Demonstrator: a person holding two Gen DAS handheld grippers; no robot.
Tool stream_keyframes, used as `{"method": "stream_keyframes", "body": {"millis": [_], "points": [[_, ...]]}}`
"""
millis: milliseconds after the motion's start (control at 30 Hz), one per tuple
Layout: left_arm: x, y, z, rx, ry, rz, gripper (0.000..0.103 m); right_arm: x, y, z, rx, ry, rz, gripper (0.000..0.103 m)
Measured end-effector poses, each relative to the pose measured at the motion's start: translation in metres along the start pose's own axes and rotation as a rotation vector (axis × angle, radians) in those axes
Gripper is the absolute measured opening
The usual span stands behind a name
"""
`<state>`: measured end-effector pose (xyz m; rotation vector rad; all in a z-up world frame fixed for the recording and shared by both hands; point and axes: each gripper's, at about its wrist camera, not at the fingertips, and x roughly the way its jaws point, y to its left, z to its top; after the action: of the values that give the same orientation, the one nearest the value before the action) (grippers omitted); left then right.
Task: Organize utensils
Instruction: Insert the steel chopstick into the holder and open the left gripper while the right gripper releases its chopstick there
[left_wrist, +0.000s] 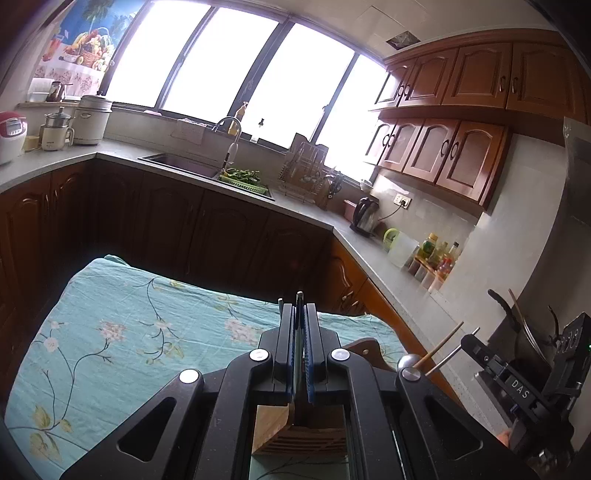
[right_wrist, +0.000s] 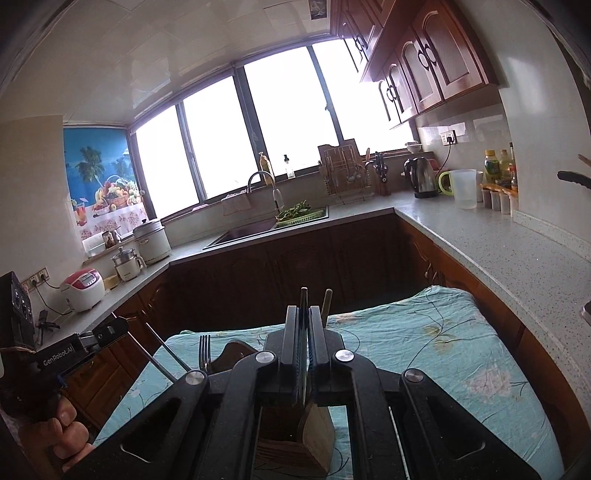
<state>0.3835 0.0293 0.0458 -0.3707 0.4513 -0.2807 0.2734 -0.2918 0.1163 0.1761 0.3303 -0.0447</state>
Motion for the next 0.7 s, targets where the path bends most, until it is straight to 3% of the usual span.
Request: {"method": "stream_keyframes", "body": {"millis": [267,700], "points": [[0.028,0.006,0.003,-0.003,0.047,-0.001,0.003,0.012,-0.008,-0.009,0.026,0.04,0.003,0.005],[0.023,0.018,0.002,-0.002,0.056,-0.006,0.003,0.017,-0.013,-0.007,0.048,0.07,0.007,0.005]]}}
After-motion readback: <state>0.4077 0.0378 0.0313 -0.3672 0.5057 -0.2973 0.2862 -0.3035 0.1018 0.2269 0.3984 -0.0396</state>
